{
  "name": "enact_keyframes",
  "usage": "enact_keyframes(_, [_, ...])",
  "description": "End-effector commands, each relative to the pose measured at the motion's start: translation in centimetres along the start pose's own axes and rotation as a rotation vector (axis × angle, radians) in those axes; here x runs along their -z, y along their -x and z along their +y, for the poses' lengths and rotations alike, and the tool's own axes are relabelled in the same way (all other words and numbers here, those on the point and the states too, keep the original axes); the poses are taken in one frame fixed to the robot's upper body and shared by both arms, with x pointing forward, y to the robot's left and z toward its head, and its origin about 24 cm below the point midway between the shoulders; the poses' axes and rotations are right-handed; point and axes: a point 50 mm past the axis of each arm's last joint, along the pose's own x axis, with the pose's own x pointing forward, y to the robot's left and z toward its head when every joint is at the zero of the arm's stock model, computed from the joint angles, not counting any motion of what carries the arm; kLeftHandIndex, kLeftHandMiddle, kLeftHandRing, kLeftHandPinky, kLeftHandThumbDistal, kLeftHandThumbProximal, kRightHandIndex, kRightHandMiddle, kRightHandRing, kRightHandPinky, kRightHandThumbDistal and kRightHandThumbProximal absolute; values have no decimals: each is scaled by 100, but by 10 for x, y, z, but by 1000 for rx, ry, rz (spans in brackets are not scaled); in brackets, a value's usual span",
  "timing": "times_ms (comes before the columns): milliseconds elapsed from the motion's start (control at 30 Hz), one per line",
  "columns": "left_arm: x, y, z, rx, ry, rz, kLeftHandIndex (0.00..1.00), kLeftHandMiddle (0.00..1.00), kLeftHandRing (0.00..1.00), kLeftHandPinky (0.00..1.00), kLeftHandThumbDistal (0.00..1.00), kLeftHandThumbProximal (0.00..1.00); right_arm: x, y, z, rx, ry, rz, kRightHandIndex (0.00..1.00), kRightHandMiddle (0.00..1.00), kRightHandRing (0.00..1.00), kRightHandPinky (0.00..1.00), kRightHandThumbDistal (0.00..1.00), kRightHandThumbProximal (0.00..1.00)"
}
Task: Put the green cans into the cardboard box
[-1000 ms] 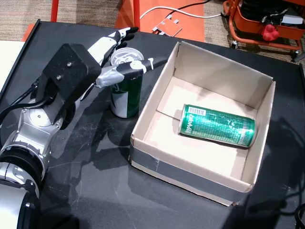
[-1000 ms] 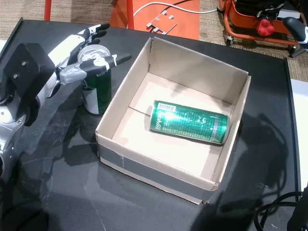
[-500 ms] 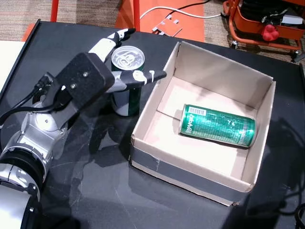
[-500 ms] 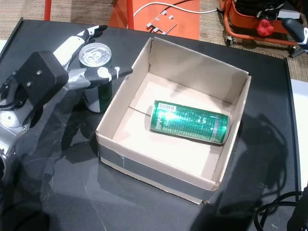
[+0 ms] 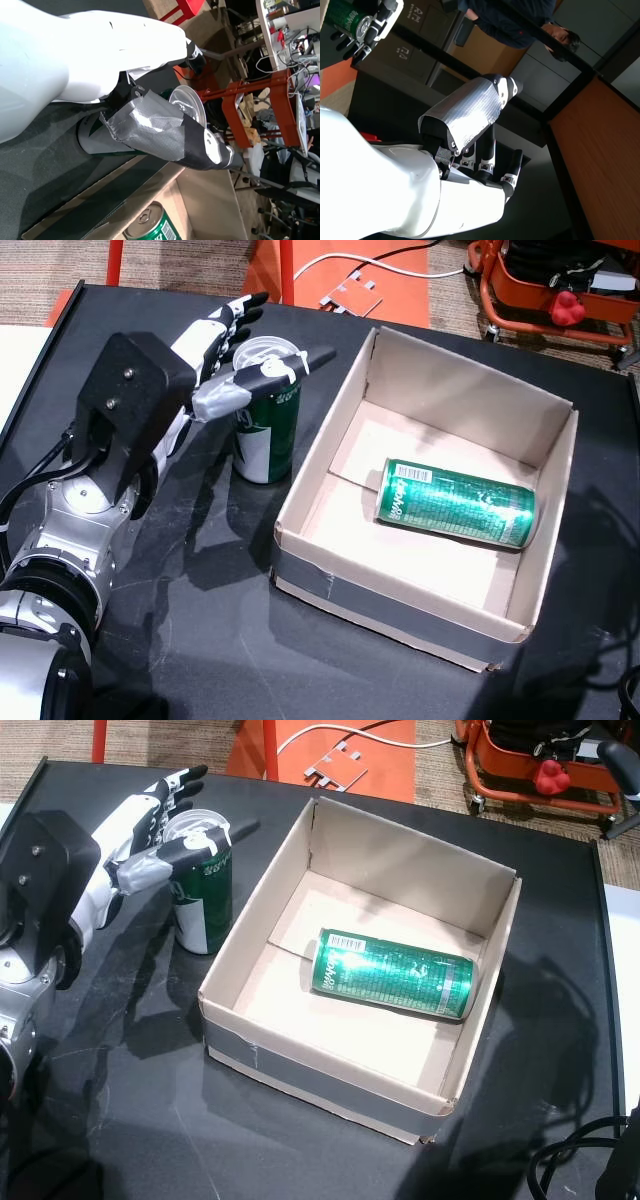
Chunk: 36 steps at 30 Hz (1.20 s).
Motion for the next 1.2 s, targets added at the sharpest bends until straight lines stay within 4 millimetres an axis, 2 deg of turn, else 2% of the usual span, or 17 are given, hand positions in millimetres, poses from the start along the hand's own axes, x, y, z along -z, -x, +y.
enact_keyframes(0, [6,2,-2,0,20,19,100,100,100,100,100,57,-2,-3,-1,4,7,-16,69,38,43,76,99,78])
enact_keyframes(167, [6,3,0,-11,12,16,100,100,100,100,100,60,-2,-4,-1,3,-6,-22,71,38,43,76,97,76])
enact_keyframes(233, [7,3,1,-14,-2,21,100,100,100,100,100,61,-2,-4,-1,6,4,-28,71,38,43,77,91,76])
enact_keyframes(300, [8,4,1,-20,-7,26,100,100,100,100,100,60,-2,-3,-1,10,9,-26,71,38,43,77,93,76])
enact_keyframes(367, [8,4,1,-22,5,27,100,100,100,100,100,54,-2,-3,-1,12,11,-23,71,38,43,77,94,76])
enact_keyframes(400, [9,4,1,-21,8,28,99,100,100,100,94,47,-2,-3,-1,9,16,-16,74,39,43,77,95,79])
enact_keyframes(467, [9,5,1,-14,11,28,100,100,100,100,89,42,-2,-3,-1,6,18,-2,78,39,43,77,99,79])
enact_keyframes(533, [10,5,1,-10,-4,31,100,100,100,100,93,43,-1,-3,-1,3,8,4,82,40,43,77,100,79])
enact_keyframes(600, [10,5,0,-8,-13,33,100,100,100,99,93,41,-1,-4,0,1,11,5,84,41,43,77,100,81])
enact_keyframes(733, [11,5,0,-4,-21,30,100,100,100,99,98,43,-1,-5,-1,-14,17,9,85,41,43,79,97,80])
enact_keyframes(800, [10,5,0,-6,-40,32,100,100,100,99,100,46,-1,-5,-1,-11,20,16,85,41,43,78,100,81])
enact_keyframes(967, [10,5,0,-5,-73,39,100,100,100,100,100,50,0,-4,-2,-3,17,45,88,42,45,80,100,80])
enact_keyframes(1100, [11,5,0,-3,-95,45,100,100,100,100,100,52,1,-4,-2,-6,13,50,88,43,46,80,91,79])
enact_keyframes(1167, [12,6,0,-4,-93,48,100,100,100,100,100,49,2,-4,-2,-2,-3,54,90,44,47,79,90,74])
